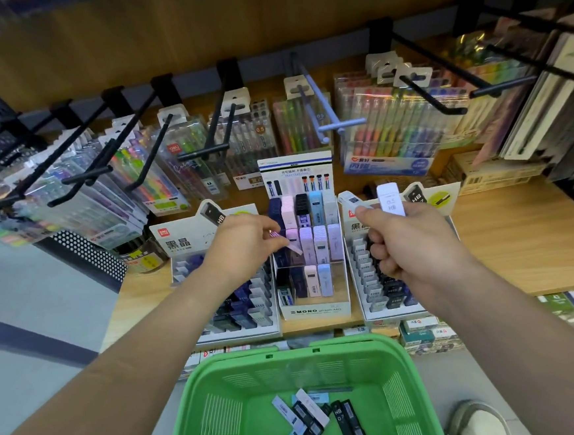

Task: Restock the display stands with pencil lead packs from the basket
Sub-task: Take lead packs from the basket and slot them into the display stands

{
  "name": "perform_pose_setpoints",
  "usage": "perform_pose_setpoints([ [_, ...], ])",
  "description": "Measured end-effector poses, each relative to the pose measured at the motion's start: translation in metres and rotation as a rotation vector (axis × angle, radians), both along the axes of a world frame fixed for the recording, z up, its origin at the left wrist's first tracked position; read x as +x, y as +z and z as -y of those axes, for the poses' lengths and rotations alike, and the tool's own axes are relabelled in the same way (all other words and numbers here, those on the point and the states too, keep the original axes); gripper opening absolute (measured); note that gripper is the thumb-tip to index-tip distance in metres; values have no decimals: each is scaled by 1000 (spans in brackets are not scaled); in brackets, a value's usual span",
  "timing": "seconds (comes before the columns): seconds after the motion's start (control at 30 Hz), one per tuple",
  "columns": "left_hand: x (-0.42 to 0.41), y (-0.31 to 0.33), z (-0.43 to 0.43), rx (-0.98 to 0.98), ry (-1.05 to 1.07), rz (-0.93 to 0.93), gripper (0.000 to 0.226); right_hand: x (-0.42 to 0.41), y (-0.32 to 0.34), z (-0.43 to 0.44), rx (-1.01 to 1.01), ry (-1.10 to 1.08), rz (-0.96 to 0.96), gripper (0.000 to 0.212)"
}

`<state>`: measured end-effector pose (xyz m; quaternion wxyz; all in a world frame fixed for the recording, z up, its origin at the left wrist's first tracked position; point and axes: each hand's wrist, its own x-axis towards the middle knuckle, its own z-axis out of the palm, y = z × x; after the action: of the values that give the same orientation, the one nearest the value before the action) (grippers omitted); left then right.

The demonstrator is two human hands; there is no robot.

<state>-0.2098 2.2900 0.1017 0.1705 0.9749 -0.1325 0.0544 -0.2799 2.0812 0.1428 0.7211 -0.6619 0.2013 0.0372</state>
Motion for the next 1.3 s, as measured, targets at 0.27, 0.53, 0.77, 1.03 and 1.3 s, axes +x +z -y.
perform_pose_setpoints([
  [0.27,12,-13,12,328,-141,15,34,0,0,0,19,18,8,22],
  [0.53,12,-40,13,158,-134,147,19,0,1,0,26,16,-4,18],
  [0.77,4,-42,16,-26,-24,197,16,2,4,-1,63,20,-92,12],
  [1.03,-33,15,13,-1037,127,-542,21,-2,2,-1,44,228,-183,8],
  [1.3,-48,45,17,-1173,-70,-579,27,-7,11,-4,198,351,-221,11],
])
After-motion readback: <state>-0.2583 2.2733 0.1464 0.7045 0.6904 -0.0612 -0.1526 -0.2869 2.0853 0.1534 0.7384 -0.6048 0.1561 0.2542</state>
